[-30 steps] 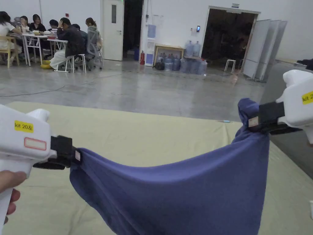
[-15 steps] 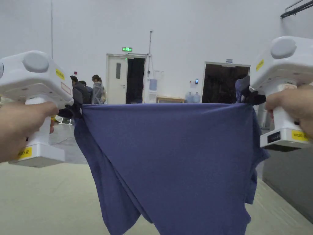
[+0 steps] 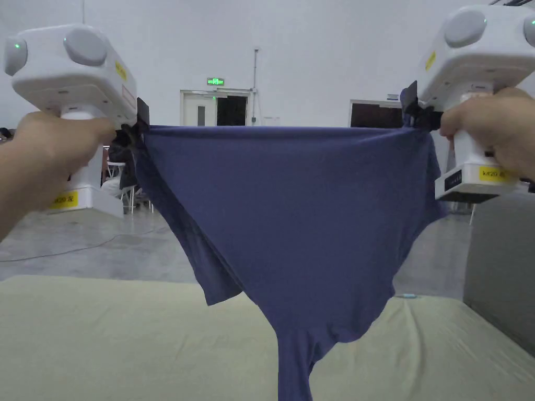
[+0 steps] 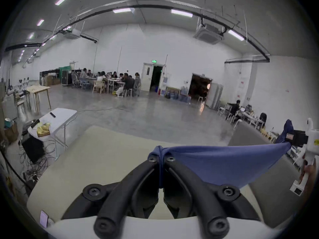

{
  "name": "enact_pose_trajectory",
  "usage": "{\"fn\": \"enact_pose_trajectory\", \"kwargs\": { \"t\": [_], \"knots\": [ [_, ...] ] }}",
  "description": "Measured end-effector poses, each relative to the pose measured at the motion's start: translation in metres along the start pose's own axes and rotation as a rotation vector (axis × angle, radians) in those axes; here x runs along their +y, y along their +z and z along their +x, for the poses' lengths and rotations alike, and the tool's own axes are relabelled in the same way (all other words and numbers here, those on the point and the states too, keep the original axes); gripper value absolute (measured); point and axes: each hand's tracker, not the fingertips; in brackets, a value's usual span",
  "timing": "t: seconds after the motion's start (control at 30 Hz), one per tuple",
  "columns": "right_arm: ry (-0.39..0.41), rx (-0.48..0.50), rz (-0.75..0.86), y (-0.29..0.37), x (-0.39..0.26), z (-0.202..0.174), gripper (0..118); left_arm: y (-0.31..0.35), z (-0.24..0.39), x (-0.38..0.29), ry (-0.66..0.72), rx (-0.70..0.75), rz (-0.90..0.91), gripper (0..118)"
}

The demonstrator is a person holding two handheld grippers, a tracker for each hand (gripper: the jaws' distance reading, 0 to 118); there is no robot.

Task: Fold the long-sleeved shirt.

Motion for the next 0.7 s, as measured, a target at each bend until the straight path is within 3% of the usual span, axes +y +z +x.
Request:
{"fn": "enact_pose_trajectory", "kwargs": {
  "t": [0.2, 0.33, 0.47, 0.6, 0.7],
  "knots": [
    [0.046, 0.003, -0.270, -0.083, -0.149, 0.010, 7, -0.070, -0.014, -0.123, -0.144, 0.067, -0.286, 0],
    [0.108, 0.030, -0.416, -0.093, -0.271, 0.021, 8, -0.091, -0.029, -0.231, -0.180, 0.046, -0.508, 0],
    [0.119, 0.079, -0.463, -0.050, -0.356, 0.042, 7, -0.047, -0.042, -0.318, -0.282, 0.036, -0.558, 0],
    [0.126, 0.134, -0.543, 0.024, -0.429, 0.056, 7, 0.021, -0.059, -0.388, -0.177, -0.009, -0.585, 0],
    [0.067, 0.127, -0.603, 0.068, -0.480, 0.067, 7, 0.061, -0.067, -0.433, -0.182, 0.014, -0.635, 0]
  ]
}}
